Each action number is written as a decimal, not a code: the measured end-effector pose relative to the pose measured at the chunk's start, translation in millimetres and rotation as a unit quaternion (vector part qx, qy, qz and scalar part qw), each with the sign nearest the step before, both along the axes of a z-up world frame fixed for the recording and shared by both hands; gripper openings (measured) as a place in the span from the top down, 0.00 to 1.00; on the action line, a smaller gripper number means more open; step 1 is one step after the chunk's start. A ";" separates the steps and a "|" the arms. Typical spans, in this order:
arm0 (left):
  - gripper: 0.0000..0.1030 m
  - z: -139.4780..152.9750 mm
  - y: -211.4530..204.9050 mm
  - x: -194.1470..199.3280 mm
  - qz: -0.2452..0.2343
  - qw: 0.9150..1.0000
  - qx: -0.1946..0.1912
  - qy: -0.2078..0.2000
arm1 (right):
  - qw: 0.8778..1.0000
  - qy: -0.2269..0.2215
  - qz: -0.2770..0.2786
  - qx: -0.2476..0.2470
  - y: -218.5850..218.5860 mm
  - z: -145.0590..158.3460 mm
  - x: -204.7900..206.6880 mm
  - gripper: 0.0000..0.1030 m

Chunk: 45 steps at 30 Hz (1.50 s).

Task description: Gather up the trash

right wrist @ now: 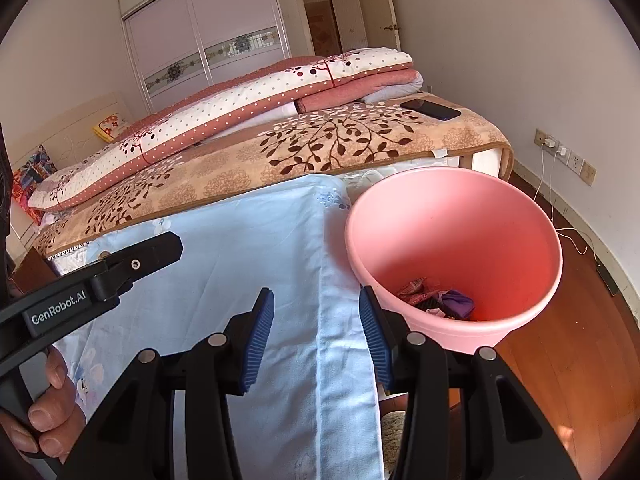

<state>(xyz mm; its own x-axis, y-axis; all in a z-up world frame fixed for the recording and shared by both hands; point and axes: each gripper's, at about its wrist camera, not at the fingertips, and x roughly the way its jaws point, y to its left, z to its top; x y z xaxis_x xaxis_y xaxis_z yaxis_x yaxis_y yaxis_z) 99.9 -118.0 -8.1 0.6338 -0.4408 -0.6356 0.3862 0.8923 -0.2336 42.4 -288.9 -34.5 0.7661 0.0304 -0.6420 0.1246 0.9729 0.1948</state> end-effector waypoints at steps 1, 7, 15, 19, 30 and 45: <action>0.64 -1.3 1.9 -0.4 0.003 1.000 0.002 0.001 | 1.000 0.002 0.004 -0.001 3.1 -0.9 -0.5 0.58; 0.64 -8.5 8.7 -1.3 0.017 1.000 0.013 0.005 | 1.000 0.010 0.021 -0.009 15.3 -6.5 -0.6 0.57; 0.64 -4.7 6.1 -2.2 0.020 0.999 0.021 -0.014 | 1.000 -0.009 0.006 -0.025 13.0 1.0 -3.0 0.53; 0.64 0.1 2.6 -4.6 0.016 0.999 0.024 -0.028 | 0.999 -0.017 -0.004 -0.032 9.6 5.6 -5.2 0.52; 0.64 18.2 -14.5 -10.6 0.002 0.996 0.035 -0.079 | 0.997 -0.040 -0.044 -0.051 0.2 17.6 -16.7 0.45; 0.64 25.2 -34.3 -13.5 -0.025 0.994 0.036 -0.097 | 0.991 -0.053 -0.100 -0.072 -13.9 23.7 -29.5 0.44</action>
<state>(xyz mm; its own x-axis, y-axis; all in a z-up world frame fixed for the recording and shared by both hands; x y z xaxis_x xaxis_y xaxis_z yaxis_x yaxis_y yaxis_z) 86.4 -152.3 17.1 0.7264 -0.4326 -0.5341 0.4616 0.8828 -0.0873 12.9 -302.8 -10.8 0.8110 -0.2145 -0.5443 0.3037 0.9496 0.0782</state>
